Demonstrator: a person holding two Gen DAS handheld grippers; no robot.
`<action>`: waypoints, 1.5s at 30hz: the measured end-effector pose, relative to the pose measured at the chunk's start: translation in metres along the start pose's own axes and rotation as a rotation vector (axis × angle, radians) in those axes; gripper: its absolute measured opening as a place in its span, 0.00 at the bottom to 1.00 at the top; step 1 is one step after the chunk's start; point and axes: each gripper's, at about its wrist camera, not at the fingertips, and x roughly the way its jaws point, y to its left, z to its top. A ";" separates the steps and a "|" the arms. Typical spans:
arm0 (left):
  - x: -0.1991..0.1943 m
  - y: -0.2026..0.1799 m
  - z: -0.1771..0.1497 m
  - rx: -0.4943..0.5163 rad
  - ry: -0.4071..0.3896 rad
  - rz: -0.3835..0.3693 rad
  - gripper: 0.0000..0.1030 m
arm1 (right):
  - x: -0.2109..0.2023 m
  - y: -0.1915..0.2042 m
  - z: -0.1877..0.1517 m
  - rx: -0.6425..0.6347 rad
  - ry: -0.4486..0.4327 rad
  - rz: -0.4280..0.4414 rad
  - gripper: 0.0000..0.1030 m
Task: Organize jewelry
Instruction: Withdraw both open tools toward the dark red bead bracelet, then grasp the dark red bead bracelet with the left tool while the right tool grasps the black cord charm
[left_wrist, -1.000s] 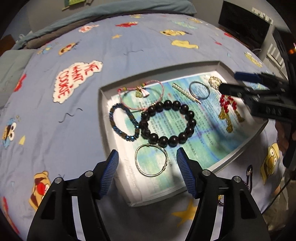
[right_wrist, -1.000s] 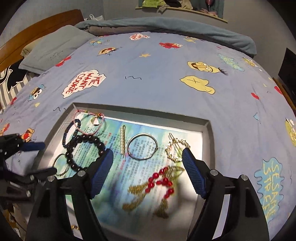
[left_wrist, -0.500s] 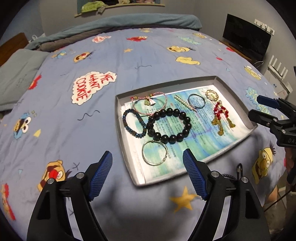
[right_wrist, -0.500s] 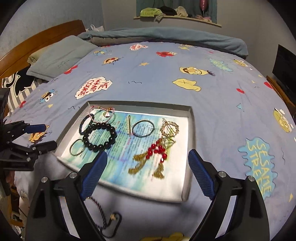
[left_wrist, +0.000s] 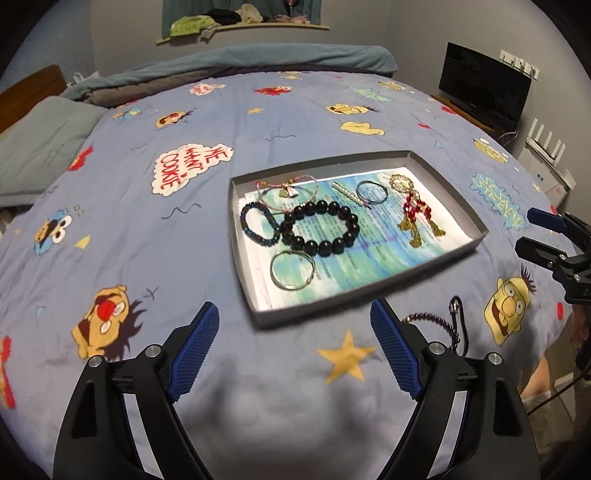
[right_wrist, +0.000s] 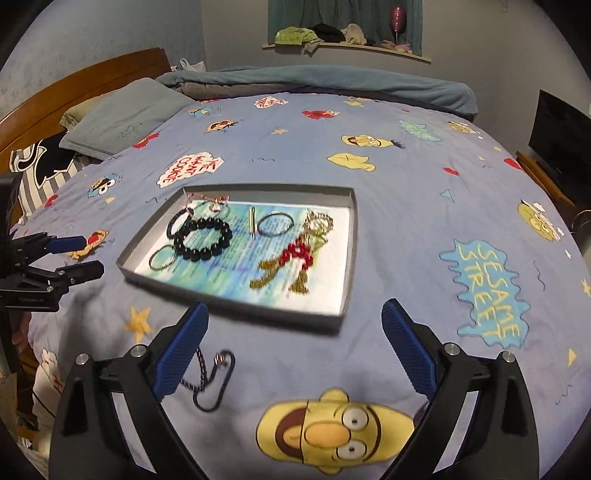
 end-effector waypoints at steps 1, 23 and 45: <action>0.000 -0.002 -0.004 -0.002 -0.003 -0.005 0.82 | -0.001 0.000 -0.004 0.000 0.003 0.003 0.91; 0.030 -0.042 -0.043 0.046 -0.029 -0.064 0.83 | 0.022 0.019 -0.065 -0.015 0.037 0.001 0.90; 0.066 -0.078 -0.048 0.141 -0.005 -0.161 0.26 | 0.026 0.018 -0.080 -0.018 0.044 0.006 0.74</action>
